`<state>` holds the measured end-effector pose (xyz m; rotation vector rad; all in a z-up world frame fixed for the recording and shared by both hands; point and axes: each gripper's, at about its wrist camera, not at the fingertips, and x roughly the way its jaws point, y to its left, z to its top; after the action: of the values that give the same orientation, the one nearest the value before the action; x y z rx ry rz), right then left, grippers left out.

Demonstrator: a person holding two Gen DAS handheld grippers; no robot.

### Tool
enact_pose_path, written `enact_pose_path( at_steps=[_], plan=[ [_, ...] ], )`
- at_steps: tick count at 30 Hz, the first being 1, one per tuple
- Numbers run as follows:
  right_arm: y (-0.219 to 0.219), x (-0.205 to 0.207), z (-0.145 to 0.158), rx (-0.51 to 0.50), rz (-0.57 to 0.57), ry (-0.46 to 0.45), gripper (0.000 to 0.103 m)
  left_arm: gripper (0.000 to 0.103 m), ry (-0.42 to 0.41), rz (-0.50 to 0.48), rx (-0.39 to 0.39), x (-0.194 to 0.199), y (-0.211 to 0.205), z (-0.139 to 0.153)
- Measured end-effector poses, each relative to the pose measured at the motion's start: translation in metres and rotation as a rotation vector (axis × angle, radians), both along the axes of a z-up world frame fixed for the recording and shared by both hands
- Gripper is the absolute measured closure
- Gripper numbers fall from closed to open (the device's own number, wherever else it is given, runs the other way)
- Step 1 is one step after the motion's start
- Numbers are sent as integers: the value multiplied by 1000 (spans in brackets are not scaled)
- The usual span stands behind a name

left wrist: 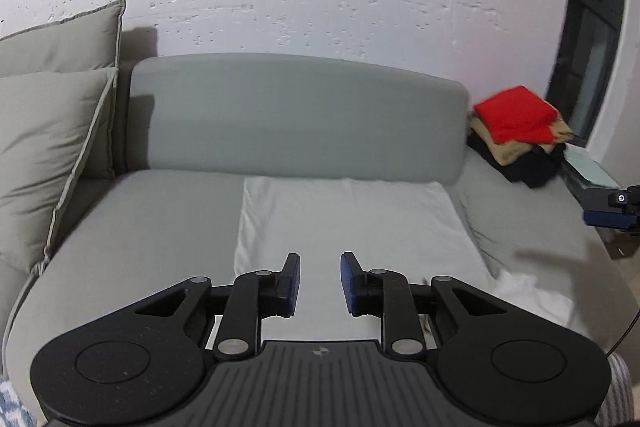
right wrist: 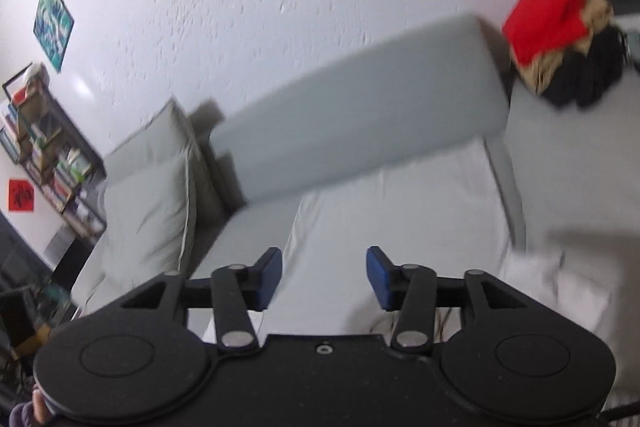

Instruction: Fold clothes

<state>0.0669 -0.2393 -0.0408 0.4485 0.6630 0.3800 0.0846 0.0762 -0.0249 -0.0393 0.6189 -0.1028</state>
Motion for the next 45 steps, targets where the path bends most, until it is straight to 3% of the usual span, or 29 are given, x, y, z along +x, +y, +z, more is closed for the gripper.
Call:
enact_pose_path(
  at_steps=[4,6,7,10,13,16,17,18,20,23,26,29,33,37,40,42,44,45],
  plan=[
    [-2,48,-54,-45,-33,62,58,78,61,37,12,49,3,-46],
    [-4,72,-81,-68,-50,93,77,94,121,56,29,75,5,-81],
    [-4,84,-94,-79,-58,109,81,103,145,57,36,88,5,-99],
    [-6,120,-135,-113,-83,156,82,103,186,98,61,125,9,-144],
    [-8,156,-175,-147,-108,203,82,103,173,153,97,160,14,-173],
    [-8,188,-214,-196,-120,246,82,103,214,247,164,187,25,-198],
    [-10,188,-221,-239,-140,245,88,100,231,283,195,192,29,-205],
    [-14,185,-226,-286,-198,232,102,99,240,323,228,193,34,-208],
    [-28,180,-235,-352,-307,224,101,99,256,395,280,194,43,-214],
    [-61,180,-247,-319,-422,289,103,99,269,433,244,190,57,-206],
    [-59,179,-229,-284,-421,281,99,99,221,416,199,188,59,-186],
    [-47,175,-197,-229,-452,175,95,99,137,354,154,192,50,-163],
    [-22,201,-181,-149,-368,119,91,99,104,177,92,222,11,-153],
    [15,240,-196,-127,-224,94,91,92,80,-28,133,252,-49,-170],
    [44,269,-213,-134,-74,43,91,88,50,-94,184,280,-75,-191],
    [54,286,-225,-182,-54,7,90,87,36,-26,274,304,-77,-209],
    [51,304,-240,-231,-83,33,91,87,48,132,348,328,-62,-227],
    [46,313,-247,-249,-106,34,103,85,46,204,372,338,-52,-234]
  ],
)
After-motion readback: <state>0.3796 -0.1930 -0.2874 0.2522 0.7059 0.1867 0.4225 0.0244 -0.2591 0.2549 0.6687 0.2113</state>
